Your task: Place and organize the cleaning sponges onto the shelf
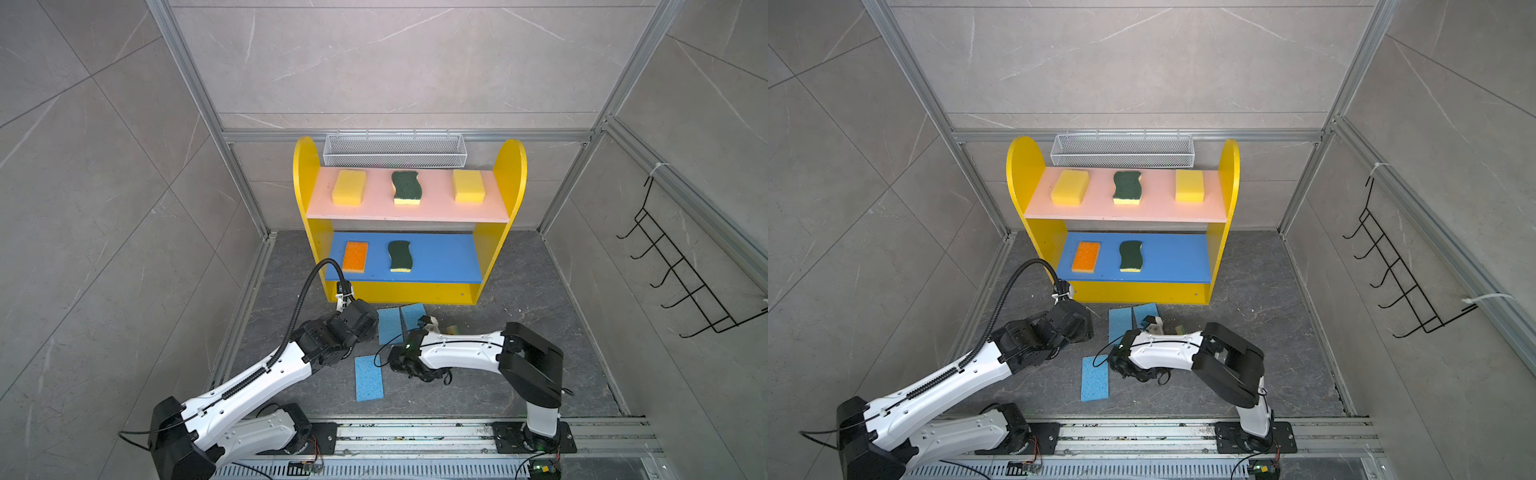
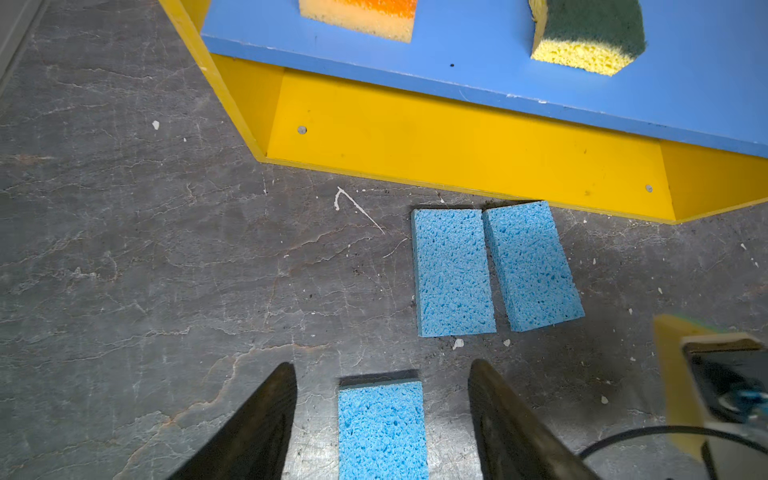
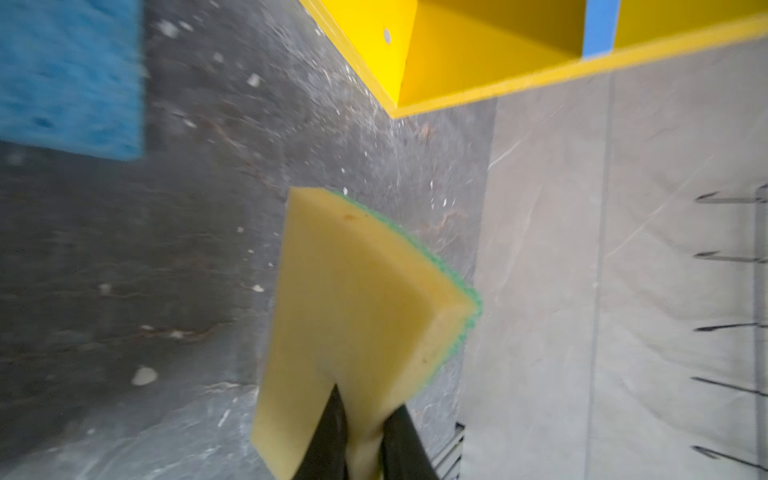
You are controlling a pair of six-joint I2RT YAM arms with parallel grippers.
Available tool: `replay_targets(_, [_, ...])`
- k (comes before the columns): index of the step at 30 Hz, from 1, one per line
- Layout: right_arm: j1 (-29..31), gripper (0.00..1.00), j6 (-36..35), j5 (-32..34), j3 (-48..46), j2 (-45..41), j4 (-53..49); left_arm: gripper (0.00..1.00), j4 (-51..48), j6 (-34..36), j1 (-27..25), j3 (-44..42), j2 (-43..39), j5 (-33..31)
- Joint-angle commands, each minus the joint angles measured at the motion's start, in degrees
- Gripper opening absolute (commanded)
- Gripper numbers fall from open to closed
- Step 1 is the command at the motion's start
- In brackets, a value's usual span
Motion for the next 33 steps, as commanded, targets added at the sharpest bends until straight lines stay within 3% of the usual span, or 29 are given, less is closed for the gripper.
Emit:
replay_targets(1, [1.7, 0.19, 2.7, 0.9, 1.5, 1.4, -3.3, 0.68, -2.5, -1.2, -0.4, 0.8, -2.9, -3.0])
replay_targets(19, [7.9, 0.27, 1.3, -8.0, 3.5, 6.6, 5.2, 0.67, -6.9, -3.1, -1.5, 1.7, -8.3, -4.8])
replay_targets(22, [8.5, 0.33, 0.9, -10.7, 2.9, 5.2, 7.5, 0.67, -7.7, -3.5, -2.1, 2.2, -8.3, -5.5])
replay_targets(28, [9.1, 0.54, -0.3, -17.4, -1.3, -2.0, 14.7, 0.67, -8.7, -4.3, -3.2, 2.8, -8.4, -6.5])
replay_targets(33, [9.2, 0.6, -1.7, -21.5, -5.7, -10.7, 21.0, 0.67, -9.3, -4.8, -3.8, 3.3, -8.2, -6.9])
